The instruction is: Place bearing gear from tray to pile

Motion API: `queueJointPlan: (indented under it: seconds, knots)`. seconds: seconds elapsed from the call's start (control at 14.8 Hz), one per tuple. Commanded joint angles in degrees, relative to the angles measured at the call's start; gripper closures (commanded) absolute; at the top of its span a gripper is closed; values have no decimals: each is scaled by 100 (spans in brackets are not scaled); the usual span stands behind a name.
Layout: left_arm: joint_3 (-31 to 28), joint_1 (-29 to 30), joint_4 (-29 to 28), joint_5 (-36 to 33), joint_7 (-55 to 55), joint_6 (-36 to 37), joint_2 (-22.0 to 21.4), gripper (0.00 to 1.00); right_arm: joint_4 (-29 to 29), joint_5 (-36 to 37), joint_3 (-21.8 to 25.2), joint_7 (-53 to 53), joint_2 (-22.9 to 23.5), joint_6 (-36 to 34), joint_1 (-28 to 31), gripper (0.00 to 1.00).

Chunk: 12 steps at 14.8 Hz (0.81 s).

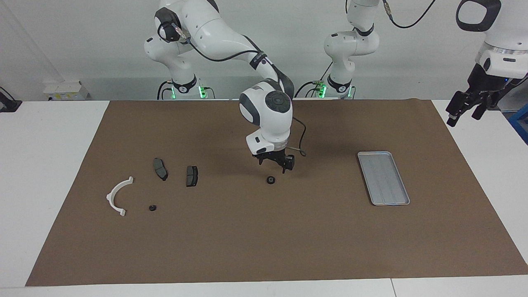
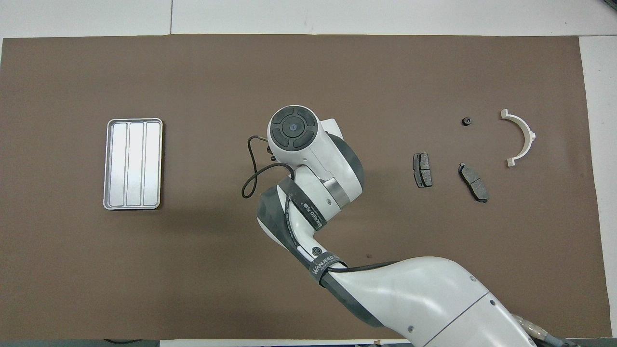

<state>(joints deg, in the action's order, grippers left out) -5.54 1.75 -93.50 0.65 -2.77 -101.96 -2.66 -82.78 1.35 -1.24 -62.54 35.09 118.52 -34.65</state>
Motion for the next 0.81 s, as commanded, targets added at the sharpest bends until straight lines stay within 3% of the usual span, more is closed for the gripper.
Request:
queueJointPlan:
  seconds: [0.0,0.13,0.34,0.47,0.61,0.74]
  knots:
    - [176,-209,-517,-38,57,553,-409,0,122,-100,10,13,173,285,133,0]
    - [220,-271,-905,-38,127,773,-630,0,122,-117,1,40,305,425,151,0]
    - [299,-649,-942,-38,145,687,-640,0,25,-135,-8,145,314,523,151,0]
    - [308,-676,-1186,-38,163,320,-709,0,-45,-144,-8,145,331,558,107,0]
    - [326,-711,-1887,-21,119,-347,-1033,0,-142,-126,-8,232,331,567,107,0]
    - [317,-676,-2023,-21,162,-535,-1097,0,-238,-126,-8,312,331,611,116,0]
